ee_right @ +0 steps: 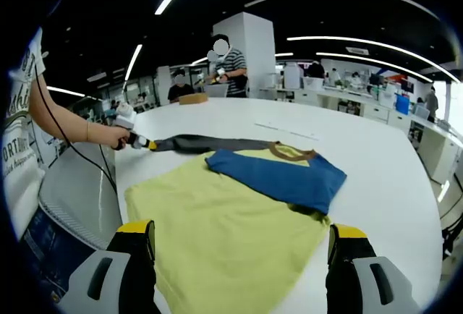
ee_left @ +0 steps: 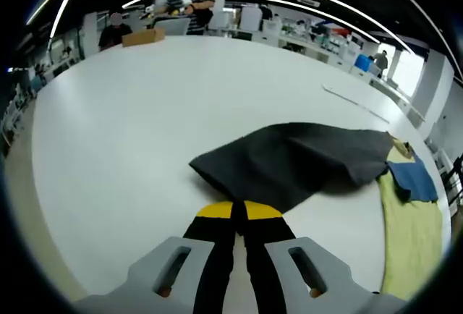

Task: Fold the garment on the visible template until the final outline fits inside the template.

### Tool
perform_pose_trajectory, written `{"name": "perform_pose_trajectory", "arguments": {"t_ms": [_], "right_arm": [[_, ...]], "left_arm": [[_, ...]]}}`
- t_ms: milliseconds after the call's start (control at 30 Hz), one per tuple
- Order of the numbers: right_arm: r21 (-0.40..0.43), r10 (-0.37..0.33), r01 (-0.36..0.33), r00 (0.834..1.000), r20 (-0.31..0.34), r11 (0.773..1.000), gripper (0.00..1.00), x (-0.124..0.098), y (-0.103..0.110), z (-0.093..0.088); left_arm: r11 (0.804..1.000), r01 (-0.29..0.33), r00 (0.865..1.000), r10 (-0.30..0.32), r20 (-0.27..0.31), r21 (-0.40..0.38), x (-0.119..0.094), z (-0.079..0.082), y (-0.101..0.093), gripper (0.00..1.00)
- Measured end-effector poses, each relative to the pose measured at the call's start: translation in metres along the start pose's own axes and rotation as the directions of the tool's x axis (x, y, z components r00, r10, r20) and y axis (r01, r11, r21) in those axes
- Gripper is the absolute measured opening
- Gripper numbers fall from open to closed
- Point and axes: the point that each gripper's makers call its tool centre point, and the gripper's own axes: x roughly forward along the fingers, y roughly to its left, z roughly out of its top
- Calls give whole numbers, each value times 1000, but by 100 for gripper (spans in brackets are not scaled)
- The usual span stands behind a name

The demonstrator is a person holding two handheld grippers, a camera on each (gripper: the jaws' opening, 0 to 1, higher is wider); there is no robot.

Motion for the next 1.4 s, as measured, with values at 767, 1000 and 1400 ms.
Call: {"name": "perform_pose_trajectory", "arguments": {"t_ms": [767,1000,1400], "right_arm": [[0,-9,9,1000,-1,1000,99,-4,0,1],[5,-21,21,1000,-5,1000,99,-5,-2,2],[14,-41,41,999,-14,999,99,-6,-7,1]], "left_arm": [[991,21,1000,-22,4,136,4,29,24,1],[990,29,1000,-28,-9,139,14,31,27,1],[991,15,999,-10,-35,131,20,24,29,2]]}}
